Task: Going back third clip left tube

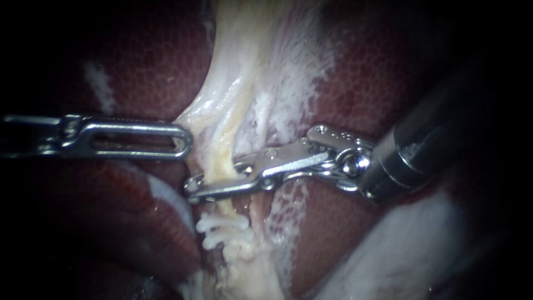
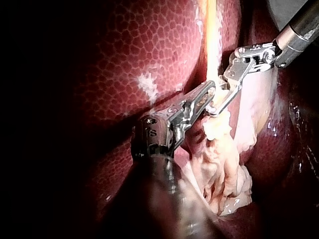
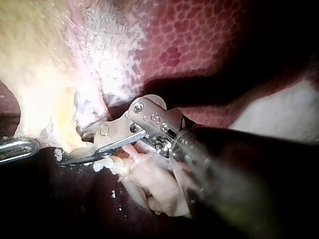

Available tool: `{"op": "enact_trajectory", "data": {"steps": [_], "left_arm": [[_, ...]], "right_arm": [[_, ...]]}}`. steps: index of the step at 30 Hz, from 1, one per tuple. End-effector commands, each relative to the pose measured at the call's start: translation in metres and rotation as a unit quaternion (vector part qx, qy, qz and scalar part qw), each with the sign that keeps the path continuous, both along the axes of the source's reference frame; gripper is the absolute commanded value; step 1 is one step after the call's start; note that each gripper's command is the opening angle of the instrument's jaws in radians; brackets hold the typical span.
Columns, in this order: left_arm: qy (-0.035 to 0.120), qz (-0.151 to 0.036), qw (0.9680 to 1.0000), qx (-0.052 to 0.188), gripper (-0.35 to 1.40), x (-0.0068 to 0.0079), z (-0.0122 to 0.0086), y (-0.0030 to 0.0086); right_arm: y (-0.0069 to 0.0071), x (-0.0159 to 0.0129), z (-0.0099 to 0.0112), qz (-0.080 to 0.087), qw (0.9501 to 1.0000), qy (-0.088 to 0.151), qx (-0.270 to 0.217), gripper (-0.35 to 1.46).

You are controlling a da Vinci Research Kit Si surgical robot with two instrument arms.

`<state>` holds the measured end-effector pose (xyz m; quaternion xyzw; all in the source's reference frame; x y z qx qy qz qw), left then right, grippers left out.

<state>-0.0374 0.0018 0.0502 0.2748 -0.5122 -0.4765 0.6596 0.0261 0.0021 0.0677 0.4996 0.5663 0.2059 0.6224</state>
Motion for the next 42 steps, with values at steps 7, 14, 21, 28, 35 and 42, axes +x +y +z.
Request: {"op": "enact_trajectory", "data": {"steps": [7,14,21,28,35,42], "left_arm": [[0.000,0.000,1.0000,0.000,-0.35,0.0000,0.0000,0.0000],[0.000,0.000,1.0000,0.000,-0.35,0.0000,0.0000,0.0000],[0.000,0.000,1.0000,0.000,-0.35,0.0000,-0.0001,0.0000],[0.000,0.000,1.0000,0.000,-0.35,0.0000,-0.0001,-0.0001],[0.000,0.000,1.0000,0.000,-0.35,-0.0001,-0.0003,-0.0001],[0.000,0.000,1.0000,0.000,-0.35,-0.0001,-0.0003,-0.0001]], "right_arm": [[0.0000,0.0000,-0.0001,0.000,1.0000,0.000,0.000,-0.35],[0.0000,0.0004,-0.0004,0.003,0.9993,0.014,-0.035,0.25],[0.0005,0.0015,-0.0004,0.019,0.9928,0.036,-0.112,0.55],[0.0009,0.0020,0.0000,0.043,0.9804,0.048,-0.186,0.60],[0.0010,0.0025,0.0001,0.049,0.9708,0.057,-0.228,0.60],[0.0011,0.0029,0.0002,0.051,0.9649,0.063,-0.250,0.60]]}}
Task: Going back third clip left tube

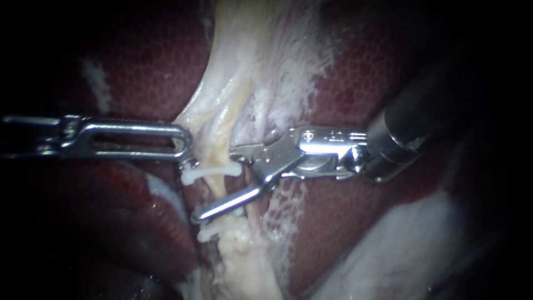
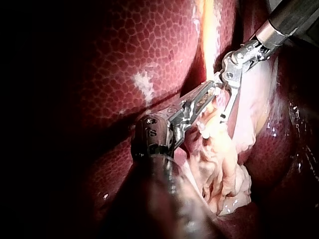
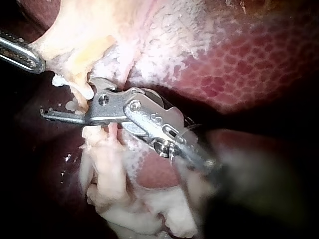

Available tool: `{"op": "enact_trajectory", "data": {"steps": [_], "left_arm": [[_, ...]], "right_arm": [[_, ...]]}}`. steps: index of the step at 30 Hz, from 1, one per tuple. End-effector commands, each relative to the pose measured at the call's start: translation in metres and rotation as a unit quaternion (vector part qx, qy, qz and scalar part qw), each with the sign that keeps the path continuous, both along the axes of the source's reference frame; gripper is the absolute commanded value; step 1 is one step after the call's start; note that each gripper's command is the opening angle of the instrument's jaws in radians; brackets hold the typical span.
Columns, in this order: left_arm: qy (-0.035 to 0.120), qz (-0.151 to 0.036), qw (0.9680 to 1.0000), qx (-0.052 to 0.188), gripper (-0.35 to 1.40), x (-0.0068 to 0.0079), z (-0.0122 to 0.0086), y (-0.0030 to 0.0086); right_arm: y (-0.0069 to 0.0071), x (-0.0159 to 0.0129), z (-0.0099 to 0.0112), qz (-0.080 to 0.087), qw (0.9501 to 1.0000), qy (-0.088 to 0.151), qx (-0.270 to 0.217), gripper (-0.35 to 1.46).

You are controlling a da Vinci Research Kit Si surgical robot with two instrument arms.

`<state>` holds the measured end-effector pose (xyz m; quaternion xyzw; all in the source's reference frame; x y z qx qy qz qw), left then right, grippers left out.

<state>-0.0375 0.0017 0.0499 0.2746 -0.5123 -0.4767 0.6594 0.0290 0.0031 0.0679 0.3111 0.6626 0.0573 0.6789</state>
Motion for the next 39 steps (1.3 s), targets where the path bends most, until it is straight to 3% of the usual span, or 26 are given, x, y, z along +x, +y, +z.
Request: {"op": "enact_trajectory", "data": {"steps": [1,10,24,36,39], "left_arm": [[0.000,0.000,1.0000,0.000,-0.35,0.0000,0.0000,0.0000],[0.001,-0.001,1.0000,0.000,-0.35,-0.0001,-0.0002,-0.0001],[0.000,0.000,1.0000,0.000,-0.35,-0.0001,-0.0001,-0.0001],[0.000,0.000,1.0000,0.000,-0.35,-0.0001,-0.0001,-0.0001],[0.000,0.000,1.0000,0.000,-0.35,0.0000,-0.0001,-0.0001]], "right_arm": [[0.0001,0.0000,0.0001,0.000,1.0000,0.001,-0.003,0.60],[-0.0003,0.0009,0.0005,0.002,0.9999,0.002,-0.014,0.60],[0.0004,0.0009,0.0010,0.010,0.9978,0.011,-0.065,0.60],[0.0004,-0.0001,0.0012,0.010,0.9976,0.012,-0.068,0.60],[0.0003,-0.0005,0.0012,0.008,0.9991,0.005,-0.042,0.60]]}}
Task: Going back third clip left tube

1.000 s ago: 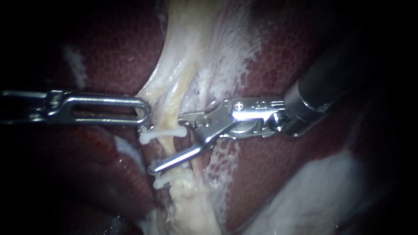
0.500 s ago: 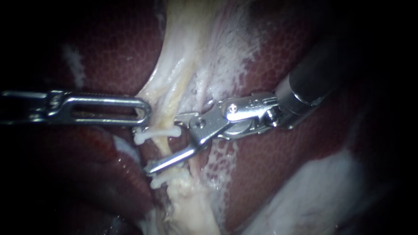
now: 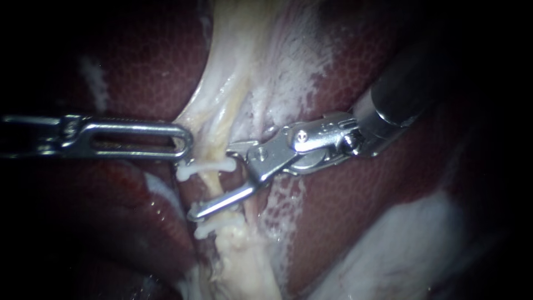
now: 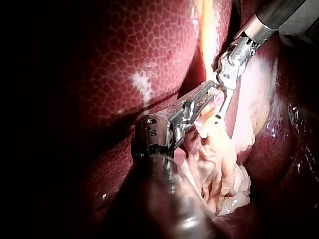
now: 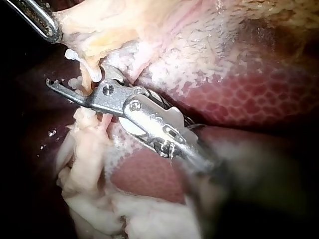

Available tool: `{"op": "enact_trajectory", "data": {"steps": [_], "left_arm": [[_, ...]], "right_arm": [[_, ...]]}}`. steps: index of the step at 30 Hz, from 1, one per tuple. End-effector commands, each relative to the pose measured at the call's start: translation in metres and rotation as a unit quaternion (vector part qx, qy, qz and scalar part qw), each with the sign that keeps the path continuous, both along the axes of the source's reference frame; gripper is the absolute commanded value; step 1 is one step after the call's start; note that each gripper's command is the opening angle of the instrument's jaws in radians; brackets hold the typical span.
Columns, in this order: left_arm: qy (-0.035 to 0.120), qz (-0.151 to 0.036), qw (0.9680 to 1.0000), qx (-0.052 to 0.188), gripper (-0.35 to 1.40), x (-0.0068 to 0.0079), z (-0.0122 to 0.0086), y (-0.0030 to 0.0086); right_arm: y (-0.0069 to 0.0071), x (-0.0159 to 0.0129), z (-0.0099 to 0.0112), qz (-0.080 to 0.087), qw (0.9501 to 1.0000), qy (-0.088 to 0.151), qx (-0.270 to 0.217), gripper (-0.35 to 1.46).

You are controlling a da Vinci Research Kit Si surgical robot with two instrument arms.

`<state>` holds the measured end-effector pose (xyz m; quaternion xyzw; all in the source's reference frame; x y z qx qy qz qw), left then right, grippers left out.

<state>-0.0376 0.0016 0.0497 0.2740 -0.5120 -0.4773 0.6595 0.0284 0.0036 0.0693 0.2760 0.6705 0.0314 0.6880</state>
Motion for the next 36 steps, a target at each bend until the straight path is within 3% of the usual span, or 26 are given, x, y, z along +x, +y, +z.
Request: {"op": "enact_trajectory", "data": {"steps": [1,6,14,26,36], "left_arm": [[0.000,0.000,1.0000,0.000,-0.35,0.0000,0.0000,0.0000],[0.000,0.000,1.0000,0.000,-0.35,0.0003,0.0003,0.0004],[0.003,-0.003,1.0000,0.000,-0.35,0.0008,0.0014,0.0010],[0.003,-0.004,1.0000,0.000,-0.35,0.0006,0.0011,0.0008],[0.003,-0.004,1.0000,0.000,-0.35,0.0005,0.0009,0.0006]], "right_arm": [[-0.0002,0.0000,-0.0002,0.000,0.9999,-0.003,0.011,0.59],[-0.0007,-0.0004,-0.0007,-0.002,0.9967,-0.021,0.079,0.59],[-0.0019,-0.0002,-0.0020,-0.017,0.9850,-0.039,0.168,0.58],[-0.0016,-0.0006,-0.0015,-0.018,0.9844,-0.039,0.170,0.57],[-0.0003,-0.0036,0.0002,-0.009,0.9845,-0.044,0.169,0.57]]}}
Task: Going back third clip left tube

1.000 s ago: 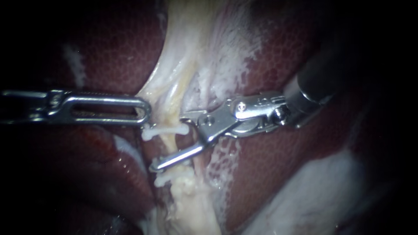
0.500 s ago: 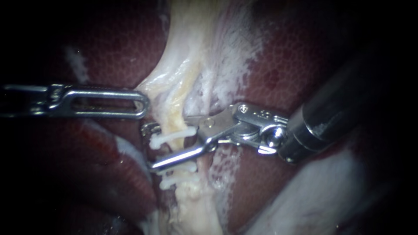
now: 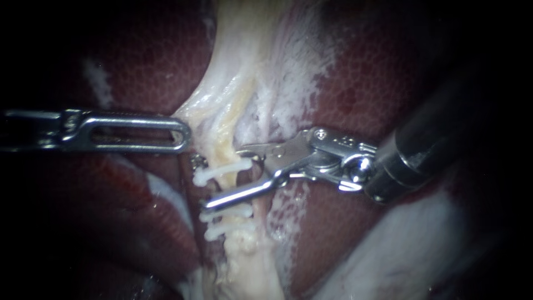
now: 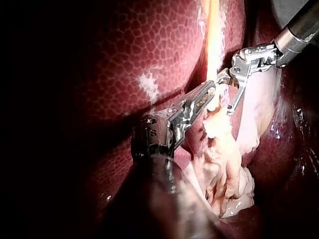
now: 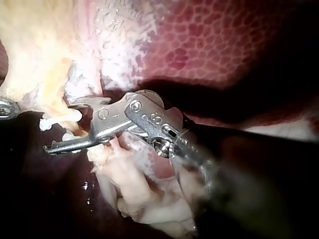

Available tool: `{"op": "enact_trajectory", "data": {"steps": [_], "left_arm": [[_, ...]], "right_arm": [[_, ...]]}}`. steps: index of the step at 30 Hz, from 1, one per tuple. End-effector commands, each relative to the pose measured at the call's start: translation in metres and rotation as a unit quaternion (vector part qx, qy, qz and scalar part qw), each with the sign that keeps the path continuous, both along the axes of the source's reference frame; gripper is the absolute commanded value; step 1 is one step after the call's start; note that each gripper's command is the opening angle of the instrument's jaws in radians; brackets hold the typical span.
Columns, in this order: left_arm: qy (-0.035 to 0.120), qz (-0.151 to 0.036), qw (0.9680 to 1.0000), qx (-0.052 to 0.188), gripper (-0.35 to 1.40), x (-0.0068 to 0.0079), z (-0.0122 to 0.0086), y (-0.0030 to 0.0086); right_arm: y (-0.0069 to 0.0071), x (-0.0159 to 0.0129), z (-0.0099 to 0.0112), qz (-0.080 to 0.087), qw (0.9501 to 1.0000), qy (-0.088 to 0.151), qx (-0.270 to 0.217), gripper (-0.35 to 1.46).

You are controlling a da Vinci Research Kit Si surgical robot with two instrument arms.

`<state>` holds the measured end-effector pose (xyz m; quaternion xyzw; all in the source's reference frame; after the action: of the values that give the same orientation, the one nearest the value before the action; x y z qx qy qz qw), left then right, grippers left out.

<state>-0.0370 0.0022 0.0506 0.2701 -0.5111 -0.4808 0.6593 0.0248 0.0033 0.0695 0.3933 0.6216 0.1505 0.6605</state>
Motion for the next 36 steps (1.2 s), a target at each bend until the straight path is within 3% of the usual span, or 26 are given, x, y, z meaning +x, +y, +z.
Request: {"op": "enact_trajectory", "data": {"steps": [1,10,19,27,36], "left_arm": [[0.000,0.000,1.0000,0.000,-0.35,0.0000,0.0000,0.0000],[0.000,0.000,1.0000,0.000,-0.35,0.0000,-0.0002,-0.0001],[0.000,0.000,1.0000,0.000,-0.35,0.0000,-0.0002,-0.0002],[0.000,0.000,1.0000,0.000,-0.35,0.0000,-0.0002,-0.0002],[0.000,0.000,1.0000,0.000,-0.35,0.0000,-0.0002,-0.0002]], "right_arm": [[0.0002,-0.0004,0.0002,0.001,1.0000,-0.001,0.000,0.57],[0.0003,-0.0036,0.0003,0.013,0.9999,-0.010,0.000,0.58],[-0.0002,-0.0093,-0.0003,0.033,0.9976,-0.013,-0.059,0.60],[0.0004,-0.0144,-0.0025,0.049,0.9939,-0.019,-0.097,0.60],[0.0014,-0.0156,-0.0057,0.049,0.9913,-0.023,-0.120,0.60]]}}
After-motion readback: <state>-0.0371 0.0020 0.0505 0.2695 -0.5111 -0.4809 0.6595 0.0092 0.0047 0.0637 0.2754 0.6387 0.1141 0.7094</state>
